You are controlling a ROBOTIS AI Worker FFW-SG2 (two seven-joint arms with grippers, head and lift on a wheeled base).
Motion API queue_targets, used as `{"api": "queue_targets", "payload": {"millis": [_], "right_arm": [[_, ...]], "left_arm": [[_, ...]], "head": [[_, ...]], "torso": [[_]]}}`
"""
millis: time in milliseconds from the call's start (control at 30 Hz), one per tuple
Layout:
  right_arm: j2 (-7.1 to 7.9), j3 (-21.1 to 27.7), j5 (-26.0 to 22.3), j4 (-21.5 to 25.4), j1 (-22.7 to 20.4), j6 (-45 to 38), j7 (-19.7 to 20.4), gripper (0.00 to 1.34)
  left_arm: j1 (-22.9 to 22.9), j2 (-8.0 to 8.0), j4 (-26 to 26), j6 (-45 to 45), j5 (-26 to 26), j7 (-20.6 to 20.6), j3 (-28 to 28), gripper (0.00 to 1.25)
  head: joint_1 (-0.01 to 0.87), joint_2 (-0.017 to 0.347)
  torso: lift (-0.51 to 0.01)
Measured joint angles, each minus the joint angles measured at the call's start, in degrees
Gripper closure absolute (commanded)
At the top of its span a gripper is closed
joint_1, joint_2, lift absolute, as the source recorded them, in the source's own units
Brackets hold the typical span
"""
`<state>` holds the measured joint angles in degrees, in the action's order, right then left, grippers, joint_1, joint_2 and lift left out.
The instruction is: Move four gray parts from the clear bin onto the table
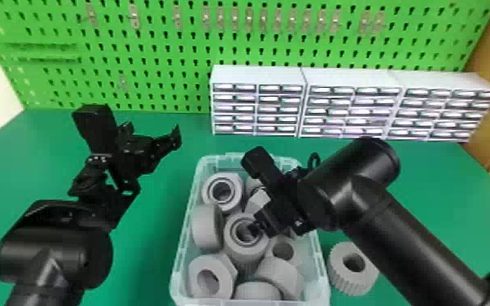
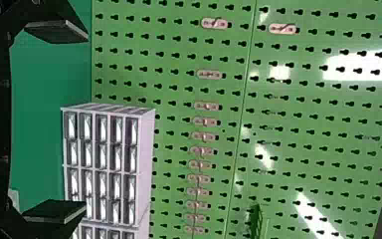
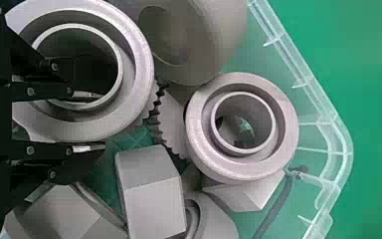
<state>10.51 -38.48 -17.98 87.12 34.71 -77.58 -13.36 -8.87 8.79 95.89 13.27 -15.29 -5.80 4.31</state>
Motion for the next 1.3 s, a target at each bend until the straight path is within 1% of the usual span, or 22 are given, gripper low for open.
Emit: {"api": "queue_targets", "payload": {"millis": [233,367,533,733,967,1100,1300], "right_arm": [[-0.53,1.89,0.87,1.73,-0.19,0.48,0.0,1.16],[-0.76,3.46,2.06,3.81,-0.34,0.49,0.0,1.16],[-0.85,6.65,3.84,7.24,-0.8,0.06,0.0,1.16],[-1.14,11.69,7.79,12.33,-2.09,-1.49,0.0,1.16],[-1.35,17.43,12.49,15.92,-3.76,-3.43,0.0,1.16],[-1.14,21.16,15.31,17.98,-4.87,-5.06,0.0,1.16],[-0.38,25.8,19.3,20.3,-6.79,-7.99,0.0,1.16]], "left_arm": [[0.0,0.0,0.0,0.0,0.07,0.0,0.07,0.11],[0.0,0.0,0.0,0.0,0.16,0.0,0.09,0.1],[0.0,0.0,0.0,0.0,0.18,0.0,0.08,0.11],[0.06,0.0,0.0,0.0,0.18,-0.01,-0.07,0.11],[0.09,0.0,0.0,0.0,0.18,-0.12,-0.24,0.11],[0.11,0.0,0.0,0.0,0.12,-0.19,-0.36,0.11],[0.15,0.0,0.0,0.0,-0.01,-0.31,-0.54,0.11]], "head": [[0.678,0.034],[0.678,0.034],[0.678,0.034],[0.678,0.034],[0.678,0.034],[0.678,0.034],[0.678,0.034]], "torso": [[-0.05],[-0.05],[-0.05],[-0.05],[-0.05],[-0.05],[-0.05]]}}
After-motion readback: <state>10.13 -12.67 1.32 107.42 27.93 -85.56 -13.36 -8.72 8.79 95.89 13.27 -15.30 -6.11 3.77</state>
